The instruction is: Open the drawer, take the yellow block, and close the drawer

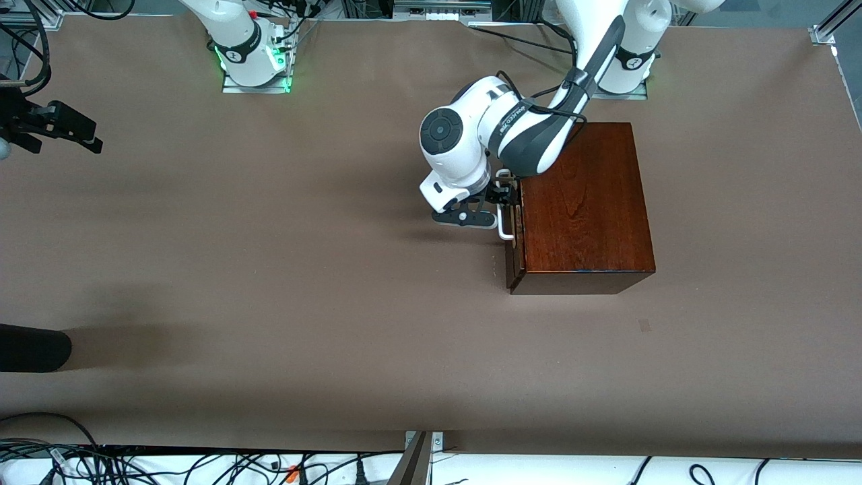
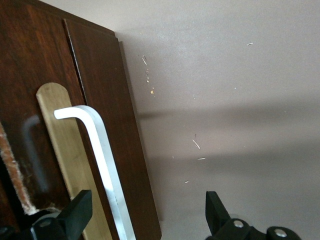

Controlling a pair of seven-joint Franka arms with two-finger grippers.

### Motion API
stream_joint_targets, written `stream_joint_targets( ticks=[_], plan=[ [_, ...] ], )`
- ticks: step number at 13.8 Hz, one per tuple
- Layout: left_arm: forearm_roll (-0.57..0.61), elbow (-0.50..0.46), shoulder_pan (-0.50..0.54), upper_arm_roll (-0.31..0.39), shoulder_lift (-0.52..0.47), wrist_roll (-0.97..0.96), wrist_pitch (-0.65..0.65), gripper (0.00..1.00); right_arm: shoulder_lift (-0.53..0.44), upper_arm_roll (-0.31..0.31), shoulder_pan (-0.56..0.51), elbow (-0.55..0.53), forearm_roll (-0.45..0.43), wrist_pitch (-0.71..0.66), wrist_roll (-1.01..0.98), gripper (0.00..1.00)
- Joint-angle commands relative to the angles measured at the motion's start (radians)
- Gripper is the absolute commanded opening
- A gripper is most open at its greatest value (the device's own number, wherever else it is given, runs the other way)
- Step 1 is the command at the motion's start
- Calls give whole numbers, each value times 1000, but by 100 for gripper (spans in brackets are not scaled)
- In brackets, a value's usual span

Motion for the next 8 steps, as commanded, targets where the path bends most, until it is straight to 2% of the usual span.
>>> stream_joint_targets(
  ticks=[1, 8],
  plan=[
    [25, -12, -7, 5, 8, -18, 19, 100, -12, 13, -16, -2, -5, -2, -15, 100],
    [25, -44, -12, 3, 14, -50, 83, 100, -12, 13, -16, -2, -5, -2, -15, 100]
  ],
)
